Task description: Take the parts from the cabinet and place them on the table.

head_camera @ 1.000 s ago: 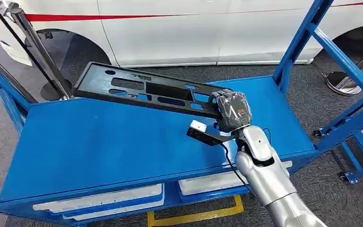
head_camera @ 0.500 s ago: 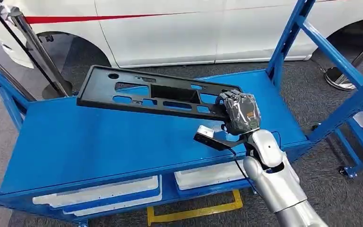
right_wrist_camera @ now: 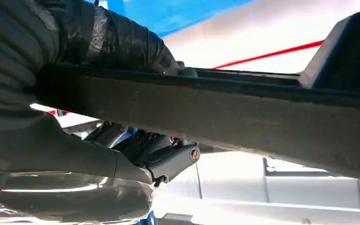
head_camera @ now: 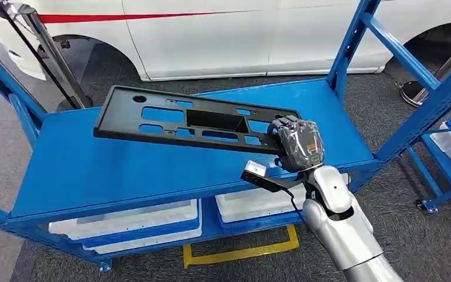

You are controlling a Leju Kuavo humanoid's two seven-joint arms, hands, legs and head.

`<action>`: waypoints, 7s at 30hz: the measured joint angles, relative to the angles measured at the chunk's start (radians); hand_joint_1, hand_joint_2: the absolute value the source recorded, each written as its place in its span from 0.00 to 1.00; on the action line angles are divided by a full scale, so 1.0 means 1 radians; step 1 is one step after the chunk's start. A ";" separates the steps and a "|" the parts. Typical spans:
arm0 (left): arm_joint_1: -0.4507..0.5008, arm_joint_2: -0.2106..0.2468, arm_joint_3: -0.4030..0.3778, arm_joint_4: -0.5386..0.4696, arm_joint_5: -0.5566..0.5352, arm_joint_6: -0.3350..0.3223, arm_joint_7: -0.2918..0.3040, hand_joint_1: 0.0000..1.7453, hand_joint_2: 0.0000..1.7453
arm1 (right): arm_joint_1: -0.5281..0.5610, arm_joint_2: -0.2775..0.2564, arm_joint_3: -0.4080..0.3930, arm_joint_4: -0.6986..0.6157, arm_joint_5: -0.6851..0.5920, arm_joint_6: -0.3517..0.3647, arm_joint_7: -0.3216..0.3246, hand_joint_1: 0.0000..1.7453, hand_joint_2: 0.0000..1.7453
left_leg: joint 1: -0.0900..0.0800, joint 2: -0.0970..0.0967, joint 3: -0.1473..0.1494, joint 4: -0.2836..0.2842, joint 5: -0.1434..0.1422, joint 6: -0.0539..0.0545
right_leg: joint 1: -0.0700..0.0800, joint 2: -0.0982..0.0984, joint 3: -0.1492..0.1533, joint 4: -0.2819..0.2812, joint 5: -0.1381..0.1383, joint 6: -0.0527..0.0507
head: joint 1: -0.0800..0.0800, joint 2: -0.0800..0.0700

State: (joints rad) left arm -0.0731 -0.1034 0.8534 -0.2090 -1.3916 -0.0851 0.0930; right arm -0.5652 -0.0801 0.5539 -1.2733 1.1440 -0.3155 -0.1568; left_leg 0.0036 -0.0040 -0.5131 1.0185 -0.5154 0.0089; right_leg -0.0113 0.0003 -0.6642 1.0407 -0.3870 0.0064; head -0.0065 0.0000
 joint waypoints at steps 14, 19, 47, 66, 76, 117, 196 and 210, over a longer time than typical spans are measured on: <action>-0.001 -0.007 0.000 0.000 -0.004 -0.003 0.019 0.00 1.00 | 0.003 -0.005 0.000 -0.026 -0.011 0.013 -0.004 1.00 1.00 | 0.002 0.012 -0.139 0.002 0.138 0.005 | 0.013 0.001 0.163 -0.023 -0.142 -0.012 | 0.001 0.000; 0.001 -0.006 0.000 0.000 -0.008 -0.004 0.022 0.00 1.00 | 0.005 -0.005 0.000 -0.034 -0.017 0.018 -0.004 1.00 1.00 | 0.006 0.004 -0.185 0.104 0.009 -0.019 | 0.001 -0.010 0.119 -0.046 -0.080 -0.046 | 0.000 0.000; 0.002 -0.012 0.029 0.000 0.026 -0.005 0.047 0.00 1.00 | 0.077 -0.071 -0.021 -0.103 -0.045 0.033 -0.023 1.00 1.00 | -0.006 0.009 -0.167 -0.016 0.177 -0.006 | 0.003 -0.010 0.164 -0.059 -0.118 -0.031 | 0.002 0.000; 0.001 -0.012 0.039 0.000 0.028 -0.001 0.036 0.00 1.00 | 0.133 -0.095 -0.029 -0.143 -0.044 0.033 -0.023 1.00 1.00 | 0.015 0.022 -0.006 -0.032 0.035 0.025 | -0.002 -0.002 -0.082 0.181 -0.153 0.016 | 0.002 0.000; -0.001 -0.013 0.040 0.000 0.029 0.004 0.030 0.00 1.00 | 0.149 -0.098 -0.032 -0.149 -0.047 0.033 -0.022 1.00 1.00 | 0.007 0.092 -0.034 -0.011 0.041 -0.009 | 0.012 -0.040 0.071 -0.005 -0.085 -0.003 | 0.001 0.000; 0.004 -0.008 0.037 0.001 0.000 0.003 0.016 0.00 1.00 | 0.218 -0.126 -0.080 -0.224 -0.090 0.065 -0.032 1.00 1.00 | 0.016 -0.015 -0.069 0.118 -0.008 -0.010 | 0.009 0.080 0.035 0.005 -0.049 -0.034 | 0.003 0.000; 0.003 -0.002 0.056 0.001 0.008 -0.009 0.016 0.00 1.00 | 0.236 -0.177 -0.109 -0.283 -0.060 0.081 -0.010 1.00 1.00 | 0.004 0.100 -0.031 -0.002 0.016 -0.004 | -0.002 -0.069 0.036 0.002 -0.060 0.015 | 0.012 0.000; 0.005 -0.003 0.064 0.001 0.011 -0.006 0.016 0.00 1.00 | 0.160 -0.241 -0.139 -0.263 0.205 0.081 0.116 1.00 1.00 | 0.015 -0.062 -0.084 0.041 0.037 -0.004 | 0.007 0.097 0.043 0.008 -0.066 -0.027 | 0.012 0.000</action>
State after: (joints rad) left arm -0.0685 -0.1060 0.9175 -0.2083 -1.3809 -0.0908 0.1095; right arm -0.4052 -0.3208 0.4147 -1.5362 1.3493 -0.2342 -0.0412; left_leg 0.0185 -0.0661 -0.5975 1.0597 -0.4781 0.0051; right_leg -0.0042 0.0972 -0.6215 1.0489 -0.4527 -0.0210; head 0.0057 0.0000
